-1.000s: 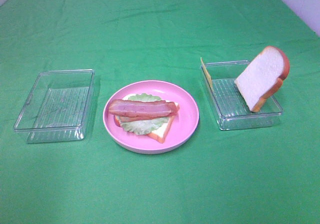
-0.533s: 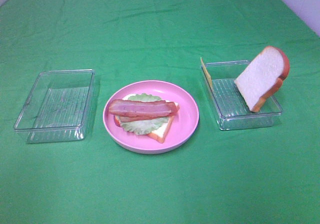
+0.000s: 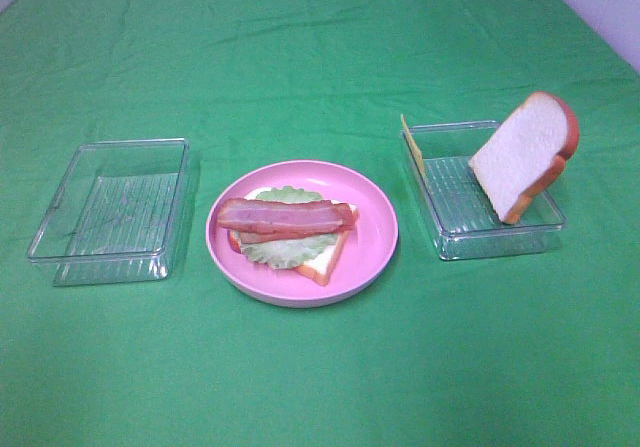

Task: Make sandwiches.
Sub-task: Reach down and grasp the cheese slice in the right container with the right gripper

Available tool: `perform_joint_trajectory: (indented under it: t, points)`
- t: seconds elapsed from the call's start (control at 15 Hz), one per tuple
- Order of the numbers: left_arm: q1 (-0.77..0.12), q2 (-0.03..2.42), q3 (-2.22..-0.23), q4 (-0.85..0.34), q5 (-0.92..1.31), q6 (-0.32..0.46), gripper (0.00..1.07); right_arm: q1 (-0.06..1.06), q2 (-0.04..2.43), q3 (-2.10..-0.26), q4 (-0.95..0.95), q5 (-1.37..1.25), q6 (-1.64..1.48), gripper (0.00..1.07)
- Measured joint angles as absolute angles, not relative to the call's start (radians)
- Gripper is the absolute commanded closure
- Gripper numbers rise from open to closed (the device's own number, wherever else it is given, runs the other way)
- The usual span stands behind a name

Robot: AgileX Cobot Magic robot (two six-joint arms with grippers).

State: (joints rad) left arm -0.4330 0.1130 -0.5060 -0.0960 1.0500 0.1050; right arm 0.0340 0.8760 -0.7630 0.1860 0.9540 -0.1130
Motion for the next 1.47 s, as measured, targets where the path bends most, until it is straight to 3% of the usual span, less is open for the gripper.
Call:
perform_joint_trajectory:
  t: [0.6,1.2,1.47]
  points:
    - [-0.433,-0.004,-0.506,-0.014,1.053,0.008,0.38,0.037,1.439,-1.256,0.352,1.046,-0.165,0.42]
    - [-0.433,-0.004,-0.506,-0.014,1.053,0.007,0.38,0.282,1.798,-1.609,0.228,1.124,-0.029,0.42]
    - [-0.433,-0.004,-0.506,-0.014,1.053,0.007,0.38,0.308,1.968,-1.779,0.231,1.211,0.053,0.44]
